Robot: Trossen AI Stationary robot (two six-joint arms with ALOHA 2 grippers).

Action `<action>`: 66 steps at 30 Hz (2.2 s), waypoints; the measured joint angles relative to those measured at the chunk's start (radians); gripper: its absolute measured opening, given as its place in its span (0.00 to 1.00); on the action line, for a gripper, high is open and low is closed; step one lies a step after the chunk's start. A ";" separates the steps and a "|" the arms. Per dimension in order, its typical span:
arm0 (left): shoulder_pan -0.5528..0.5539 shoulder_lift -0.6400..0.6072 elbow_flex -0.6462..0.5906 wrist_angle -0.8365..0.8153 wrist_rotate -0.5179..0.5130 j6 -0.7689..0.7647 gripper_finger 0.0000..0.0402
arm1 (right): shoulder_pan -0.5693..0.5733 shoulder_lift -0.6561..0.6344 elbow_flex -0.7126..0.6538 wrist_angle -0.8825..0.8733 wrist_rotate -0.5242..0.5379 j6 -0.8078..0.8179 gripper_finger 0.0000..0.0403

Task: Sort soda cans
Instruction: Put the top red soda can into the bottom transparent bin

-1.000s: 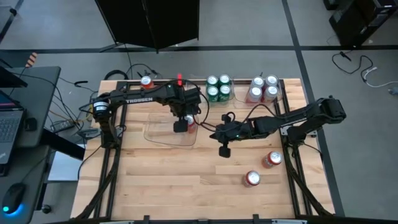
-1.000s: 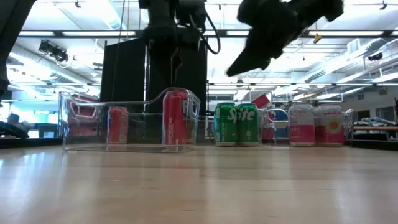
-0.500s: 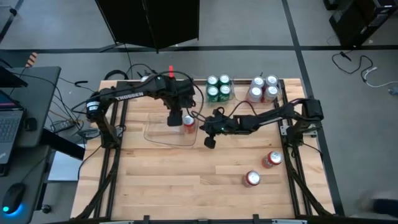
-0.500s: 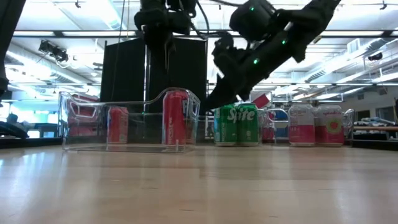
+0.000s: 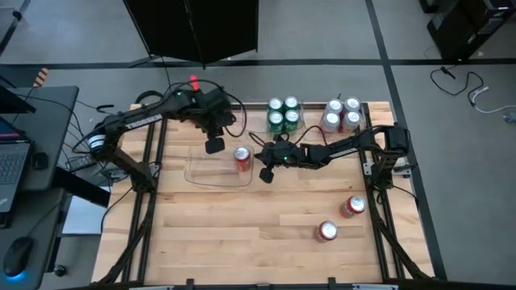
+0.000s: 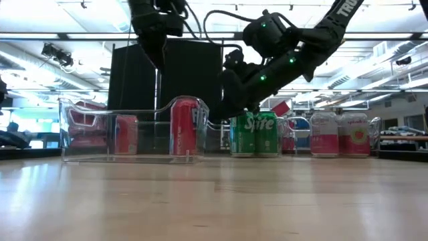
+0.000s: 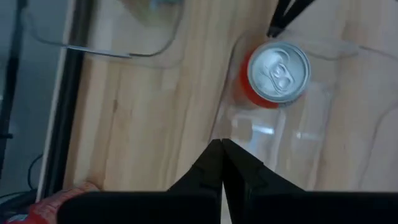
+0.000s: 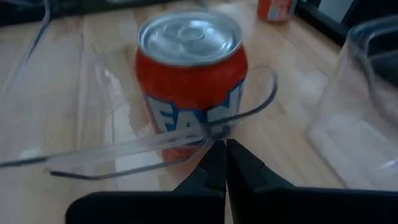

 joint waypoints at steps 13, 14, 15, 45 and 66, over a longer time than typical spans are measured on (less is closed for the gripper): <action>0.126 -0.190 -0.237 0.042 -0.062 -0.103 0.01 | -0.032 0.107 0.082 0.093 -0.105 -0.024 0.00; 0.142 -0.192 -0.240 0.039 -0.089 -0.114 0.01 | -0.032 0.106 0.085 0.092 -0.107 -0.026 0.00; 0.157 -0.192 -0.241 0.021 -0.128 -0.141 0.01 | -0.032 0.101 0.085 0.087 -0.108 -0.026 0.00; 0.237 -0.191 -0.241 -0.029 -0.258 -0.262 0.12 | 0.002 0.024 0.084 -0.129 -0.109 -0.027 0.04; 0.465 0.016 -0.222 0.051 -0.276 -0.092 0.88 | 0.006 0.024 0.084 -0.134 -0.180 -0.034 0.09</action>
